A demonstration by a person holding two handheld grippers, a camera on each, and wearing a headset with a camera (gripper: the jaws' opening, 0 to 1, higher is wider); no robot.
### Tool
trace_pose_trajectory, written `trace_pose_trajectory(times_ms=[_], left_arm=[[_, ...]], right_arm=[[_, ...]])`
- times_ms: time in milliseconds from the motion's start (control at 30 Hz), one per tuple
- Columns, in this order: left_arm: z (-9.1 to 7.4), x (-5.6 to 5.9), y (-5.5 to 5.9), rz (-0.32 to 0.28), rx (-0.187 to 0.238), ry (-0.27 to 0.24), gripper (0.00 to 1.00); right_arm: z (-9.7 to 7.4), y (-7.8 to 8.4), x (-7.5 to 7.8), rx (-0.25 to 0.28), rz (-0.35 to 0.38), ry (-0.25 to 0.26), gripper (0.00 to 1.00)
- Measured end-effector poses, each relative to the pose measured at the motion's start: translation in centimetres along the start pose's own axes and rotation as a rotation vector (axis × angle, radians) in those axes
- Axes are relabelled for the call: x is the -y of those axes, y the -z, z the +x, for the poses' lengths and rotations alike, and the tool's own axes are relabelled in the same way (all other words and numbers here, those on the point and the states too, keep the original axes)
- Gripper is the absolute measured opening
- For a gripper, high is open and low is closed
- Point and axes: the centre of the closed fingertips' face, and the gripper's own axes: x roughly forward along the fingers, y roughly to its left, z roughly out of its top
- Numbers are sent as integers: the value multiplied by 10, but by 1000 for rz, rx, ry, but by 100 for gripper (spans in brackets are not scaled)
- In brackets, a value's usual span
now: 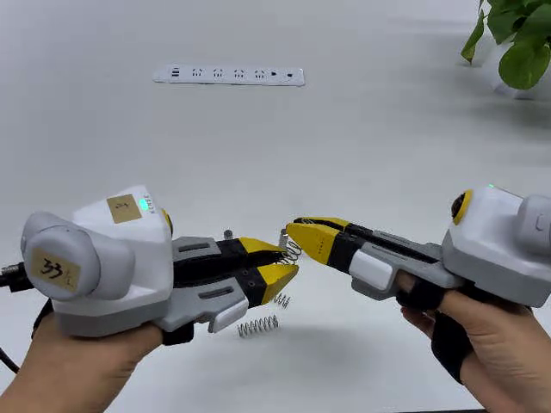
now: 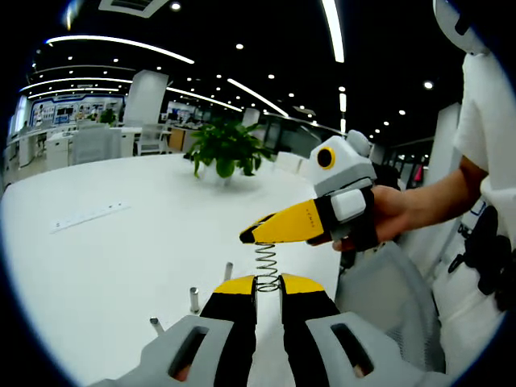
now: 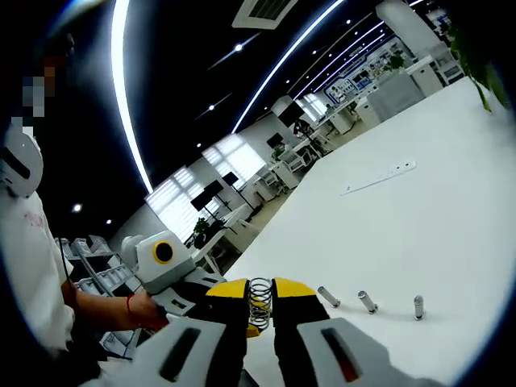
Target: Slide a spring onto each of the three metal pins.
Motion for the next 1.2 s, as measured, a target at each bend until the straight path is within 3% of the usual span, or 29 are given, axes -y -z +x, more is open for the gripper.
trace_pose_trajectory(times_ms=[467,667,1033,1200], left_arm=[[5,4,3,1,-14,25,14],[6,5,3,6,-15,36,13],[7,9,3,1,-15,46,12],[6,9,3,1,-12,44,11]], right_arm=[[0,-1,-11,-110,-194,-18,11],[1,-2,-15,-129,-232,-31,11],[4,5,-27,-193,-370,-45,11],[4,6,-27,-200,-386,-46,11]])
